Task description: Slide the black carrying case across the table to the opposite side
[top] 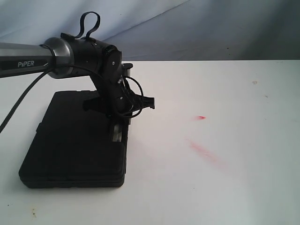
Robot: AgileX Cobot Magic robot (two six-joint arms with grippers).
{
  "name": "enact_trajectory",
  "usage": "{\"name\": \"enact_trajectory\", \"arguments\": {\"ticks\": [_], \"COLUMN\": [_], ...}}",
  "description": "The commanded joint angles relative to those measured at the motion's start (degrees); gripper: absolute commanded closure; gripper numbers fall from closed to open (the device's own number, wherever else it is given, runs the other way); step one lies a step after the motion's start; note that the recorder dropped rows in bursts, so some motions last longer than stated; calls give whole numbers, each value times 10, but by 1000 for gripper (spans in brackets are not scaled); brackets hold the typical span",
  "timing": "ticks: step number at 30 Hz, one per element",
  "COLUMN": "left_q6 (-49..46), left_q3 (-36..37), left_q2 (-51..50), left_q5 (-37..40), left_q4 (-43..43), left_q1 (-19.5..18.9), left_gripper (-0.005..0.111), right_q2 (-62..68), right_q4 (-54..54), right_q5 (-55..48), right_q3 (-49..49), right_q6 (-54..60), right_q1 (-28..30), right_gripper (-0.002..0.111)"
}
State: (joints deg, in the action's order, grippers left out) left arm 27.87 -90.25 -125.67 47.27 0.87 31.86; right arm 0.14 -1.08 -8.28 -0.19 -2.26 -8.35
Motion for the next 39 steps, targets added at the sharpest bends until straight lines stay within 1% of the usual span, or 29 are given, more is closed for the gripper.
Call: {"name": "enact_trajectory", "arguments": {"ticks": [1,8,12,17,21,23,25,26,29,35,39], "left_q6": [21,22,25,36,53,68,111,133,140,139,135], "left_q3": [6,6,-3,-62,-126,-157,-195,-209,-241,-243,-243], "left_q2": [-26,-26,-30,-60,-98,-117,-139,-147,-164,-166,-166], "left_q5": [-19,-19,-23,4,36,55,79,85,83,86,86], "left_q4": [37,47,46,46,46,46,48,56,100,75,75], "left_q1": [4,4,16,43,60,65,70,70,70,70,70], "left_gripper": [107,107,107,107,107,107,107,107,107,107,106], "right_q2": [-1,-1,-1,-1,-1,-1,-1,-1,-1,-1,-1], "right_q4": [-1,-1,-1,-1,-1,-1,-1,-1,-1,-1,-1], "right_q5": [4,4,4,4,4,4,4,4,4,4,4], "right_q3": [2,2,2,2,2,2,2,2,2,2,2], "right_q6": [3,3,3,3,3,3,3,3,3,3,3], "right_q1": [4,4,4,4,4,4,4,4,4,4,4], "right_gripper": [108,108,108,108,108,108,108,108,108,108,108]}}
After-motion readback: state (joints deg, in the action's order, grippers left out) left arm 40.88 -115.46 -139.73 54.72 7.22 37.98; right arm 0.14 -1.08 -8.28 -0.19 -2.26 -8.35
